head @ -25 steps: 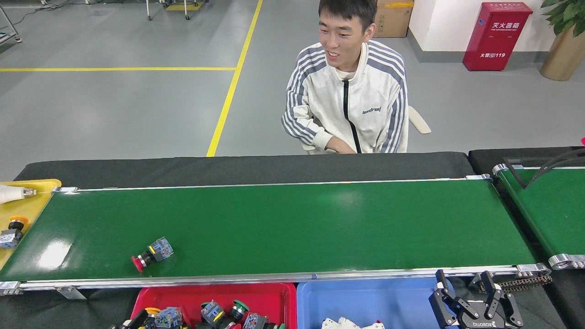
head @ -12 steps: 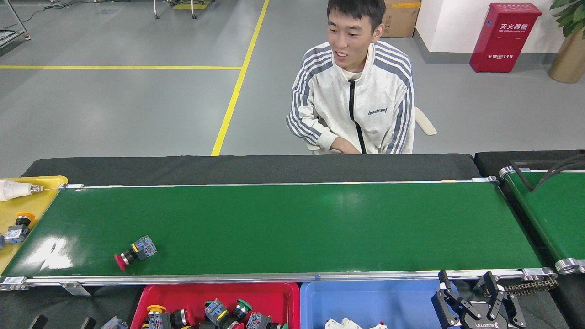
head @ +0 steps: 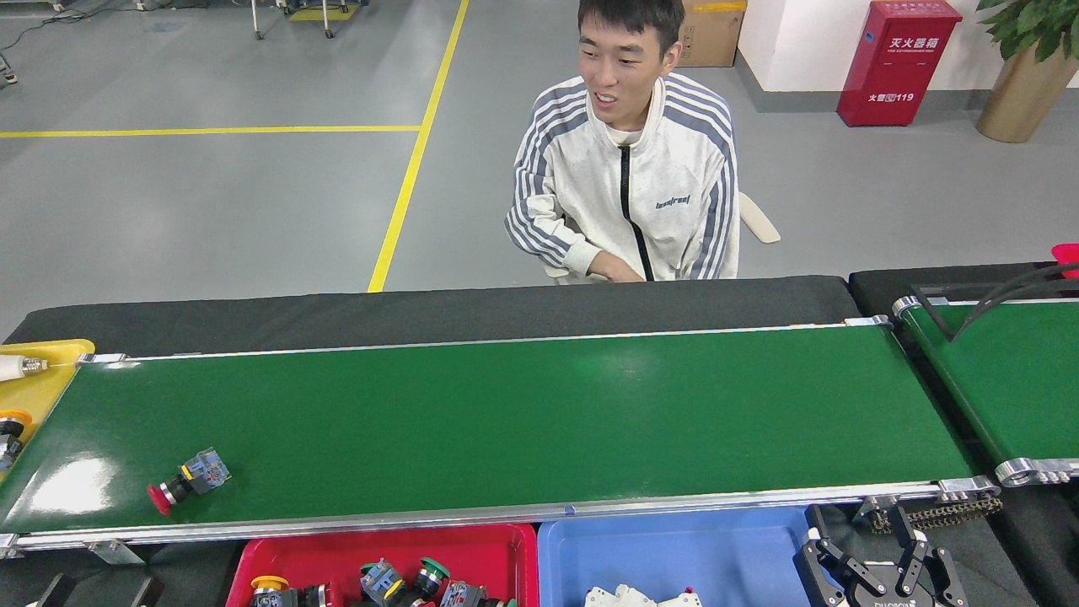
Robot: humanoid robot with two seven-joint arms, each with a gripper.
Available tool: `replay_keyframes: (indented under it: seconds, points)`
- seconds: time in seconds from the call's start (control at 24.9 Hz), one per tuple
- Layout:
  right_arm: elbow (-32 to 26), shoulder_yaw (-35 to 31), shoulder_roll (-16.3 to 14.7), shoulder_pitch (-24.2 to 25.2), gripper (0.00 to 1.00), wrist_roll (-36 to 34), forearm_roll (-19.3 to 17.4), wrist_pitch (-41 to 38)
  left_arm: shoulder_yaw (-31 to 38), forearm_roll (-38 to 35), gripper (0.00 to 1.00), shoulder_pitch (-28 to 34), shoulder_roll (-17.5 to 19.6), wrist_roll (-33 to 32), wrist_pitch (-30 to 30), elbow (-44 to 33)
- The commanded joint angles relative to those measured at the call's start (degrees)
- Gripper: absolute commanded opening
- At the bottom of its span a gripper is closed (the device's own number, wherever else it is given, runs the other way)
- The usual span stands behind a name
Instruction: Pick switch part from conveyor to tray
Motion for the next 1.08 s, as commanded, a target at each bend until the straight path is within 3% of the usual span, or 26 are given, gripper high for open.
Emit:
replay_keyframes:
  seconds: [0.0, 0.24, 0.52, 0.8, 0.88, 0.92, 1.0, 1.04]
  points:
    - [-0.8, -0.1, -0.3, -0.1, 0.99, 0.0, -0.1, -0.1, -0.1, -0.6, 1.0, -3.7, 3.1, 0.1, -0.3, 3.1]
    - [-0.7, -0.1, -0.5, -0.1, 0.99, -0.1, 0.0, -0.1, -2.9, -3.9, 1.0, -13.4, 10.1, 0.1, -0.3, 18.3]
    - [-0.6, 0.2, -0.8, -0.7, 0.99, -0.2, 0.1, -0.7, -3.6, -4.1, 1.0, -16.0, 14.3, 0.5, -0.1, 27.3]
    - [-0.7, 1.0, -1.0, -0.6, 0.99, -0.2, 0.3, -0.7, -15.5, -3.8, 0.98, -18.7, 19.1, 9.3, 10.8, 34.3]
    - [-0.7, 1.0, -1.0, -0.6, 0.99, -0.2, 0.3, -0.7, -15.8, -3.7, 0.85, -18.7, 19.0, 9.4, 10.7, 34.3]
    - [-0.7, 1.0, -1.0, -0.6, 0.99, -0.2, 0.3, -0.7, -15.9, -3.7, 0.71, -18.7, 19.0, 9.4, 10.2, 34.3]
    - [-0.7, 1.0, -0.9, -0.5, 0.99, -0.2, 0.2, -0.7, -16.0, -3.0, 0.35, -18.7, 19.0, 9.5, 8.7, 34.4]
    - [-0.7, 1.0, -1.0, -0.6, 0.99, -0.2, 0.2, -0.7, -16.0, -2.9, 0.31, -18.7, 18.7, 9.5, 8.2, 34.3]
